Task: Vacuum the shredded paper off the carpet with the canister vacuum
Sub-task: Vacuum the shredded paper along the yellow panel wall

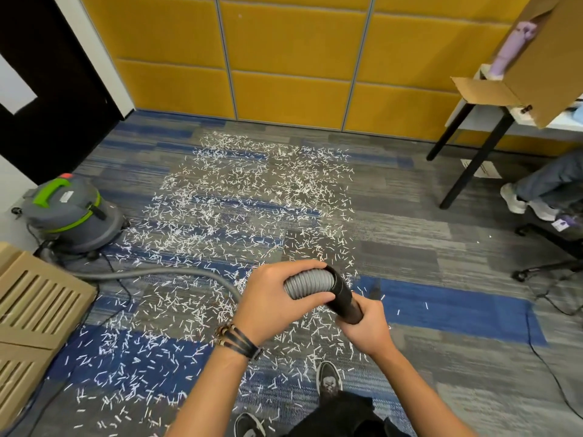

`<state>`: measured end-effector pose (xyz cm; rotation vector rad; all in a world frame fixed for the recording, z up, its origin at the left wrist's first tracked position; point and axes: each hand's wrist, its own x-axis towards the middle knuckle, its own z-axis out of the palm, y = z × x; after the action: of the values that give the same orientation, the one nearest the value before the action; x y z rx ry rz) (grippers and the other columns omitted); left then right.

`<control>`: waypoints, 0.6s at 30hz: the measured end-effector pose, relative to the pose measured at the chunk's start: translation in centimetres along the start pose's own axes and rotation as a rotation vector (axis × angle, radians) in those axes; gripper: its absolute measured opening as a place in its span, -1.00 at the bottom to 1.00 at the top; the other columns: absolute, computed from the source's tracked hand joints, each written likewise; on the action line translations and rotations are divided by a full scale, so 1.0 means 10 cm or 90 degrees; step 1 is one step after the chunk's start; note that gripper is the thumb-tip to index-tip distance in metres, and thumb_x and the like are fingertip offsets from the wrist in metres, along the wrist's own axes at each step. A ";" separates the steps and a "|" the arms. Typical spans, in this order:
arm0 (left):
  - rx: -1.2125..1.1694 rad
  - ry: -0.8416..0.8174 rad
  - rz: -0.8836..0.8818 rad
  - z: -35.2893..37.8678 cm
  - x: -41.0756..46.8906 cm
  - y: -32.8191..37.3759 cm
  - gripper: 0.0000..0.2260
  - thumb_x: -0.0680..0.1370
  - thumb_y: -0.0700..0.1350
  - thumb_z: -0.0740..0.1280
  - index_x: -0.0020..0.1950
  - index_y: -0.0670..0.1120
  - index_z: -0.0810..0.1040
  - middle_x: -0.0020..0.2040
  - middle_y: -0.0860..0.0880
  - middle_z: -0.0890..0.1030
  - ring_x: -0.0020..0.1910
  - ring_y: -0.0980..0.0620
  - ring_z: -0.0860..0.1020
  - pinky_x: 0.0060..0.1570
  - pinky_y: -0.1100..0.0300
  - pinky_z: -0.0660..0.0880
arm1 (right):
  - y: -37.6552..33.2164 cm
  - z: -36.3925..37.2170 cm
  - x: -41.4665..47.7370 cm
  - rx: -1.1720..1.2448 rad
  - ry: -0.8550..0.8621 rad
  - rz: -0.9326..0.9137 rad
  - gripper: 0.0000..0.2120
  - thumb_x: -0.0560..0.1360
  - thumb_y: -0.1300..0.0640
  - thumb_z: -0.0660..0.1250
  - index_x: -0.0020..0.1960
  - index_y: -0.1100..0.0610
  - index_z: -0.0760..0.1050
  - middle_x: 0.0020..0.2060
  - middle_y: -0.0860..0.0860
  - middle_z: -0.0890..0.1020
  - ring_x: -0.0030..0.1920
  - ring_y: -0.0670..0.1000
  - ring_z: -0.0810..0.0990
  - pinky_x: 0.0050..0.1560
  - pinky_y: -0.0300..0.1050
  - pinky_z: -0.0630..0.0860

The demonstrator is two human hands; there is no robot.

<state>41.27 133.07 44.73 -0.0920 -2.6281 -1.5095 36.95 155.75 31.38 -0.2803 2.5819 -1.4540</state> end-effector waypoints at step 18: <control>-0.067 0.107 0.026 -0.60 -0.32 -0.12 -0.59 0.36 0.27 0.58 0.19 0.27 0.69 0.06 0.32 0.71 0.04 0.23 0.70 0.08 0.22 0.64 | -0.59 0.43 -0.07 -0.021 0.002 -0.057 -0.86 0.26 0.18 0.41 -0.32 -0.03 0.49 -0.50 -0.08 0.52 -0.51 -0.09 0.41 -0.44 -0.26 0.33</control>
<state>44.66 127.26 46.33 -0.0245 -2.4032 -1.5677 39.14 149.31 34.28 -0.4030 2.6292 -1.4430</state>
